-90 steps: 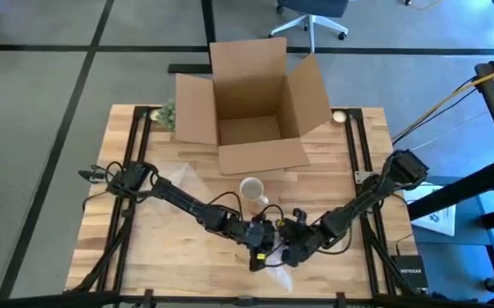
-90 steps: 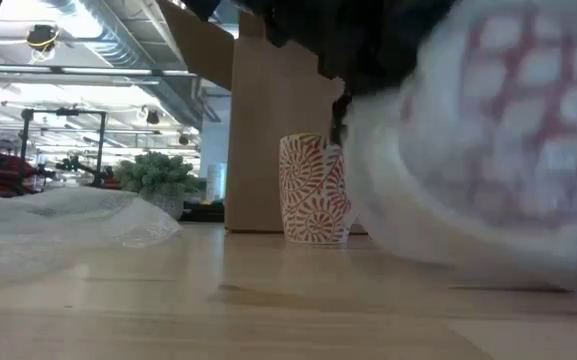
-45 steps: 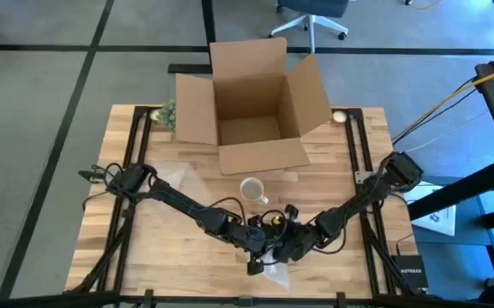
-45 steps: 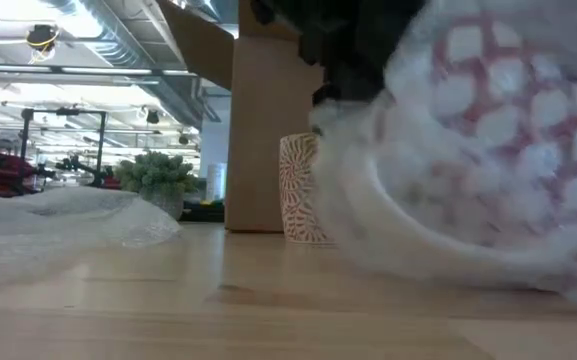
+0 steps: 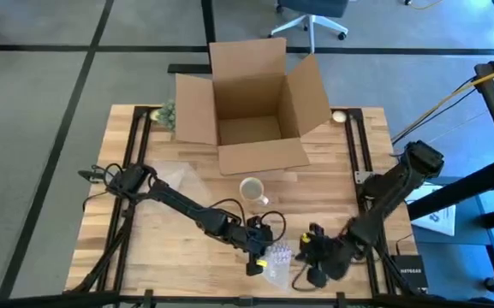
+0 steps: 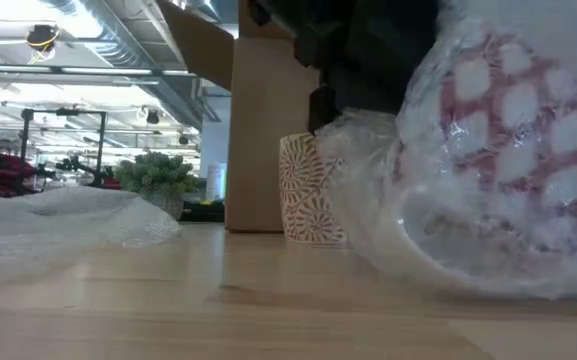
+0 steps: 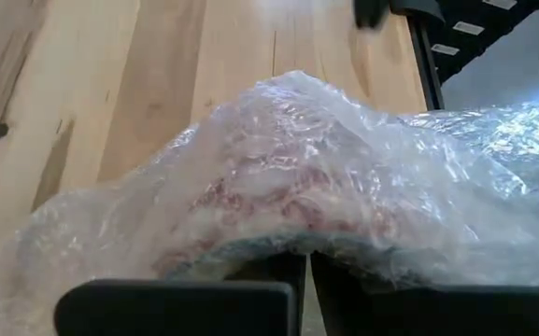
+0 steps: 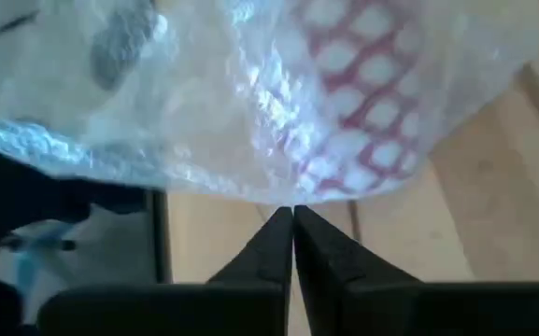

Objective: Wrap mug
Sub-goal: Wrap the red mug with transparent bubble wrap

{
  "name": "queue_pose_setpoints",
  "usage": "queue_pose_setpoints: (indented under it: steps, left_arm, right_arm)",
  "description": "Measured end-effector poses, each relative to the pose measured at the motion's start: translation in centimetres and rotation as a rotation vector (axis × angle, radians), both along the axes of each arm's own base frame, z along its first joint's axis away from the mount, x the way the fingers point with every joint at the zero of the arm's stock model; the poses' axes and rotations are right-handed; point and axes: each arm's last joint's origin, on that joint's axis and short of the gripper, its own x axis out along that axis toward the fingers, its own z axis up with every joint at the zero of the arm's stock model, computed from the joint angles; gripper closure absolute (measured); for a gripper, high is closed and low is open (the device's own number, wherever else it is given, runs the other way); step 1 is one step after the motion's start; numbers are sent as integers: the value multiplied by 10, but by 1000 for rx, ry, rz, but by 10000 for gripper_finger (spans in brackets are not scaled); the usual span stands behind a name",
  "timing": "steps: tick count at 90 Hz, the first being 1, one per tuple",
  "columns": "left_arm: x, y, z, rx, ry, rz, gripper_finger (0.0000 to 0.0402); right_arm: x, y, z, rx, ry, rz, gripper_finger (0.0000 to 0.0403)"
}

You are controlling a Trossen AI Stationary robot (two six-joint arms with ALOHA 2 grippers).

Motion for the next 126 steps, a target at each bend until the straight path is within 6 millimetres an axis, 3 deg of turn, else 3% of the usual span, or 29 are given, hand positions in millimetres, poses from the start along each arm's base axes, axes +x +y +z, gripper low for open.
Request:
queue_pose_setpoints:
  steps: [15, 42, 54, 76, 87, 104, 115, 126]
  left_arm:
    - [0, 0, 0, -3, 2, -1, 401]
    - [5, -2, 11, -26, -40, -6, 401]
    - [8, -4, 17, -23, -71, -16, 401]
    - [7, -3, 3, -3, -2, -5, 401]
    - [5, -2, -6, 17, 49, 4, 401]
    - [3, -6, -3, 20, 33, 2, 401]
    - [4, -7, 2, 14, 17, -1, 401]
    - [7, -8, 8, 4, 4, -5, 401]
  right_arm:
    - [15, -4, -13, -77, -47, -73, 403]
    - [34, 6, -41, -39, -60, 0, 403]
    - [44, 1, -63, -87, -43, -40, 403]
    - [59, -11, -76, -134, -64, -90, 403]
    - [52, -15, -58, -126, -18, -46, 403]
    - [23, -17, 2, -42, 4, 51, 403]
    - [15, -21, 42, -37, -153, 9, 403]
    - [21, -21, 56, -87, -306, -19, 403]
